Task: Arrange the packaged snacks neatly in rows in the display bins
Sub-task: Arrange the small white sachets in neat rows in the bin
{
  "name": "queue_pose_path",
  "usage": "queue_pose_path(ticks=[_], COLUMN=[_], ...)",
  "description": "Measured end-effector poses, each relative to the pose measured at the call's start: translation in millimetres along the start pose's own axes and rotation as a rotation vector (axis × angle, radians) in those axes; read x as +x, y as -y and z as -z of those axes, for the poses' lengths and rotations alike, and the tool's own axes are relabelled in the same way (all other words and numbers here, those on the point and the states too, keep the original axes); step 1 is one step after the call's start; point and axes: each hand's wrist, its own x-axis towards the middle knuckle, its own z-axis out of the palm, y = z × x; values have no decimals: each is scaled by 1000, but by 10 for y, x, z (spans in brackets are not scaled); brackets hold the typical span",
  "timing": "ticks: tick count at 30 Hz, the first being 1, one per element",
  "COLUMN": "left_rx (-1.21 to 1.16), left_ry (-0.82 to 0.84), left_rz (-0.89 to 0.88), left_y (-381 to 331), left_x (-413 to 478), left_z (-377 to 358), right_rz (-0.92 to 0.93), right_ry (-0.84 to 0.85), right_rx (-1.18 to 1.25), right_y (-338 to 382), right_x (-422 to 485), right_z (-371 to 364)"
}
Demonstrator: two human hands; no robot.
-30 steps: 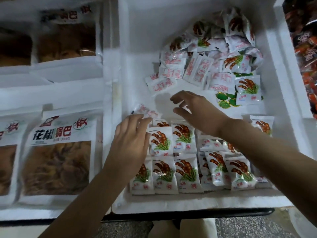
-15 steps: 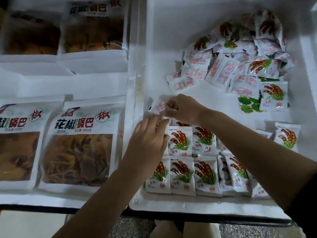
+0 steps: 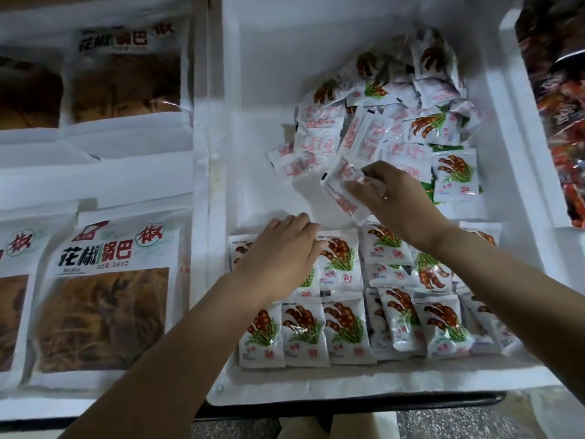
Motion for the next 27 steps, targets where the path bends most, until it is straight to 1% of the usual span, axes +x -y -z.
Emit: queue_pose_path(ticks=[4,8,10,12,14,15,18,22,25,27], left_rx=[81,73,6,-131,-256,-288,-288,-356,-339,-352], left_ry=[-24,38,15,-57,-103,-92,-33,-56,-73,-104], left_rz=[8,13,25,52,77,81,54,45,8,4], left_y=[41,48,20,-46,-108,-128,-159,-228,-301,-365], left_x=[-133,-149,-130,-110,-76,-55,5,75,118,149], left_z=[-17,-11,5,51,103,119,108,93,96,119], right_rz=[-6,5,3,-1,16,23,4,-18,-36,-80], right_ry=[-2,27,39,43,21,1,-42,-63,-48,-51], right_rx=[9,46,108,158,158,141,113,120,111,81], right_y=[-105,-145,-144,-122,-99,-102,-111,-168,-252,-301], right_x=[-104,-176,-206,-240,-272,-284,-331,-418,-475,-506], right_z=[57,82,108,149,208,247,392,577,708,789])
